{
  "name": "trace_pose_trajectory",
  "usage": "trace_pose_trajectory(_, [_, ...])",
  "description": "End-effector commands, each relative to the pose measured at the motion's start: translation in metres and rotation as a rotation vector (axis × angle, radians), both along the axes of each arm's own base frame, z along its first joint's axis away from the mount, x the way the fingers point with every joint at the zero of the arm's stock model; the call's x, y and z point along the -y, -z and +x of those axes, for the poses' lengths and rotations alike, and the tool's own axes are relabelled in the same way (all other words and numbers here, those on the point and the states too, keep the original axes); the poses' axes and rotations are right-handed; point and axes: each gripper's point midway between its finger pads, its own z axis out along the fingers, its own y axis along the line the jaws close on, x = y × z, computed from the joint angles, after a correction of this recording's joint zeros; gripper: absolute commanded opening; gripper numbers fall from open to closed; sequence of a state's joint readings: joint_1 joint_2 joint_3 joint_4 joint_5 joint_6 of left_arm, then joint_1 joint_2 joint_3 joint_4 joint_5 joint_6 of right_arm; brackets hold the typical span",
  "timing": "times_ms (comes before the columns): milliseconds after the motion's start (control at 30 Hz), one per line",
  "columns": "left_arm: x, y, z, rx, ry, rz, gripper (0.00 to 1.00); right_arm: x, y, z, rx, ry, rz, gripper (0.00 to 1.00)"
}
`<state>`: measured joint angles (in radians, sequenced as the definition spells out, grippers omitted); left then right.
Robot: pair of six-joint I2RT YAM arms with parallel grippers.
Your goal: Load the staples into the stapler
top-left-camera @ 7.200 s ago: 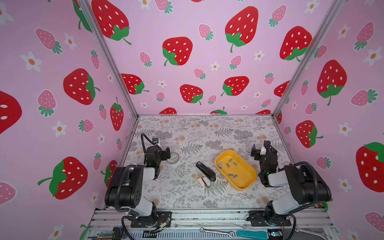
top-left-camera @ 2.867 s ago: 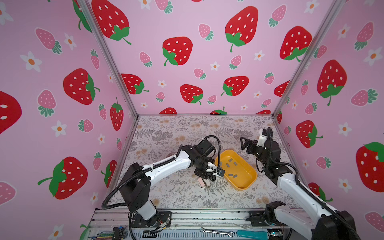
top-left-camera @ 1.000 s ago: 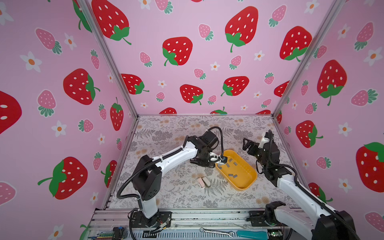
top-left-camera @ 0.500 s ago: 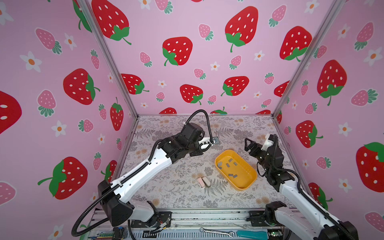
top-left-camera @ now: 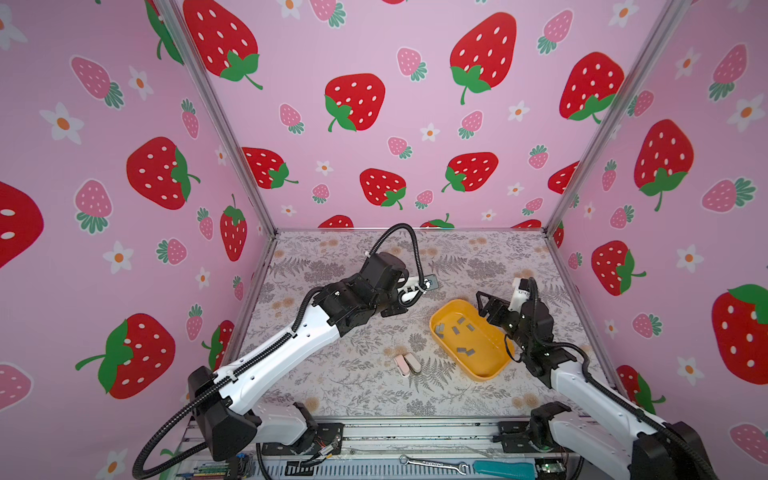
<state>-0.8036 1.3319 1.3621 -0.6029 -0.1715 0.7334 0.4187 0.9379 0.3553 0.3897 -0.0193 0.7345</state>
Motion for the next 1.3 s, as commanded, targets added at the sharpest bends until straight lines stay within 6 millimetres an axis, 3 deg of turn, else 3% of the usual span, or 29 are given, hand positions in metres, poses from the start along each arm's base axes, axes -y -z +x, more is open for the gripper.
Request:
trace_pose_trajectory(0, [0.003, -0.028, -0.004, 0.067, 0.008, -0.082, 0.0, 0.003, -0.027, -0.005, 0.114, 0.004, 0.014, 0.84])
trace_pose_trajectory(167, [0.009, -0.022, -0.007, 0.053, 0.006, 0.006, 0.0, -0.006, -0.037, -0.009, 0.152, -0.035, 0.027, 0.84])
trace_pose_trajectory(333, [0.011, -0.028, -0.023, -0.055, -0.012, -0.024, 0.0, -0.03, -0.052, -0.015, 0.199, -0.128, 0.017, 0.82])
trace_pose_trajectory(467, [0.008, -0.005, -0.031, -0.097, 0.003, -0.02, 0.0, -0.049, -0.066, -0.028, 0.27, -0.239, 0.066, 0.79])
trace_pose_trajectory(533, [0.012, 0.002, -0.032, -0.09, 0.026, -0.048, 0.0, -0.063, -0.074, -0.036, 0.295, -0.323, 0.115, 0.76])
trace_pose_trajectory(667, [0.017, -0.006, -0.031, -0.176, 0.029, -0.092, 0.0, -0.098, -0.085, -0.051, 0.305, -0.504, 0.164, 0.67])
trace_pose_trajectory(767, [0.02, 0.012, -0.023, -0.233, 0.012, -0.071, 0.0, -0.117, -0.091, -0.064, 0.332, -0.568, 0.145, 0.67])
trace_pose_trajectory(833, [0.023, 0.024, -0.026, -0.277, 0.027, -0.018, 0.0, -0.127, -0.092, -0.069, 0.335, -0.59, 0.125, 0.67])
trace_pose_trajectory(1033, [0.03, 0.032, -0.022, -0.309, 0.004, -0.017, 0.0, -0.142, -0.095, -0.077, 0.33, -0.643, 0.131, 0.67])
trace_pose_trajectory(1267, [0.036, 0.03, -0.023, -0.353, -0.002, -0.031, 0.0, -0.155, -0.067, -0.065, 0.23, -0.626, 0.091, 0.6])
